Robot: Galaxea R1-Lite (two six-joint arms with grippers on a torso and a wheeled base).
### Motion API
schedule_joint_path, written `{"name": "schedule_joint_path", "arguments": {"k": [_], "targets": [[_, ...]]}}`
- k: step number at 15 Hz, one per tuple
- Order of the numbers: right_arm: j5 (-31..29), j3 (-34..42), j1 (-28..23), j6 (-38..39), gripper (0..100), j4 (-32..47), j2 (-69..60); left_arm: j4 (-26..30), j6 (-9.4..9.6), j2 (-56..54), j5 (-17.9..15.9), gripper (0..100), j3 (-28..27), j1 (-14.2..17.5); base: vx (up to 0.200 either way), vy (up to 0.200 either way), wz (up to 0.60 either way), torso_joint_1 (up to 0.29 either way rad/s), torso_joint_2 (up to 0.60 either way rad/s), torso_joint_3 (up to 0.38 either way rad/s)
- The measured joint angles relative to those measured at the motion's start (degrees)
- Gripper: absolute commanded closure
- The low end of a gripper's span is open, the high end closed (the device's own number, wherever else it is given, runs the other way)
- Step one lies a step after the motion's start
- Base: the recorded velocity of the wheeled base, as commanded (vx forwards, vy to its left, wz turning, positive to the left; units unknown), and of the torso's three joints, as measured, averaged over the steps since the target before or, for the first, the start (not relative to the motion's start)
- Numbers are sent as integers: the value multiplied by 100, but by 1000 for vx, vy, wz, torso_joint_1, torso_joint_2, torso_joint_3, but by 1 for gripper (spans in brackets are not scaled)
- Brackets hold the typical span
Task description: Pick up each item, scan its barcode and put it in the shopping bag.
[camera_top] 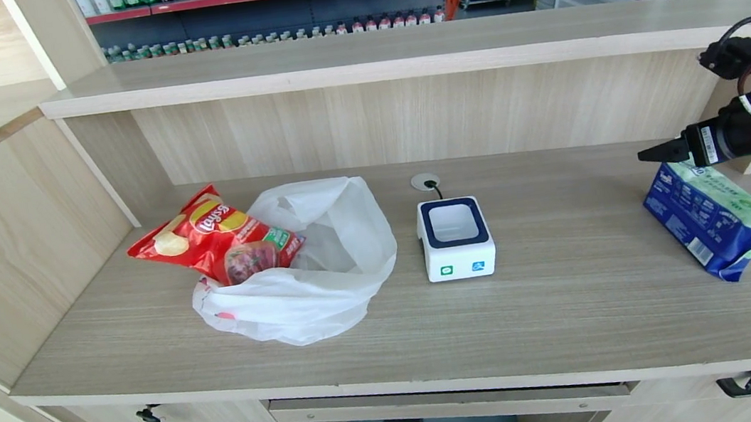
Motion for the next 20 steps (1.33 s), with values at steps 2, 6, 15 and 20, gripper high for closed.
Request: {"name": "schedule_joint_path", "arguments": {"k": [2, 6, 15, 20], "targets": [[-456, 35, -80, -13, 0, 6, -69, -2, 0, 0, 0, 100, 0, 2, 0, 0, 0, 0, 0, 0], [-1129, 240, -116, 438, 0, 111, -102, 0, 0, 0, -2, 100, 0, -1, 0, 0, 0, 0, 0, 0], [-1334, 599, -100, 518, 0, 382, -395, 1, 0, 0, 0, 100, 0, 0, 0, 0, 0, 0, 0, 0], [-1347, 1078, -229, 545, 0, 360, -378, 1, 0, 0, 0, 100, 0, 0, 0, 0, 0, 0, 0, 0]]}}
